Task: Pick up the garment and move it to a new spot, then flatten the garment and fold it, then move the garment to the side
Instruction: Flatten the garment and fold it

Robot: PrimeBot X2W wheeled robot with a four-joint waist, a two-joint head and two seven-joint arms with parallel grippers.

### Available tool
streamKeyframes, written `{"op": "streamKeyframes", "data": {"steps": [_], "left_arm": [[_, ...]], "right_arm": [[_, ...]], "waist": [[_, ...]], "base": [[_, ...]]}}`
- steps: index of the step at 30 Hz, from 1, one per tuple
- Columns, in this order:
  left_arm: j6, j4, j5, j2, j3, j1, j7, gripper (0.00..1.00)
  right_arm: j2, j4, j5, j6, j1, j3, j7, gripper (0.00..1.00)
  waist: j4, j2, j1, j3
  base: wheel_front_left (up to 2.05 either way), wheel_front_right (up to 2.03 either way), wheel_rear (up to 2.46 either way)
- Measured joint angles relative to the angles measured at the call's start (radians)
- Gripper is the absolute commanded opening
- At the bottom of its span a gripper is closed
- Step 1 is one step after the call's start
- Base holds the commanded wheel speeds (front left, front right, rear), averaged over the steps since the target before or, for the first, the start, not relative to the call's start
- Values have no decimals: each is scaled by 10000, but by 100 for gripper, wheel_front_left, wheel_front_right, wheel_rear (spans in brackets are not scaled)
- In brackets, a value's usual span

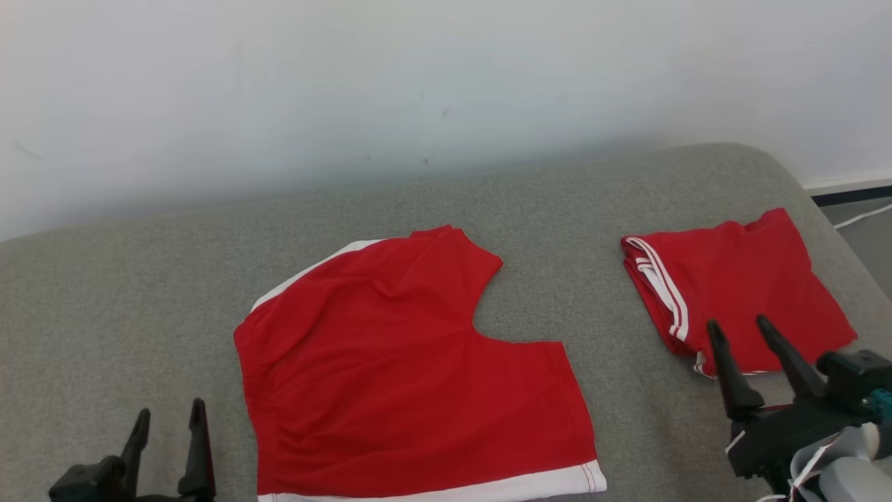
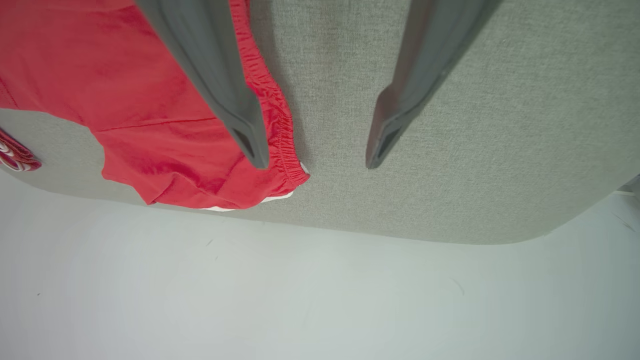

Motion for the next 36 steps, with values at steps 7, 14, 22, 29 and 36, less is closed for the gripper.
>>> {"op": "streamKeyframes", "data": {"steps": [7,14,22,29,36], "left_arm": [[0,-355,848,-274,456,56,0,100],[0,-583,1221,-625,564,390,0,100],[0,-637,1540,-777,683,398,0,100],[0,-715,1689,-911,775,413,0,100],[0,-857,1795,-920,884,428,0,100]], "right_arm": [[81,-127,-247,-75,121,-460,0,100],[284,-104,-566,-86,172,-719,-25,100],[458,-33,-809,-86,301,-917,-25,100],[608,79,-1001,-86,360,-1070,-25,100],[759,121,-1162,-71,389,-1254,-25,100]], "waist": [[-66,0,0,67],[-31,-1,0,37],[22,-2,0,20],[33,-1,0,-18],[23,-1,0,-44]], "base": [[0,0,0],[0,0,0],[0,0,0],[0,0,0],[0,0,0]]}}
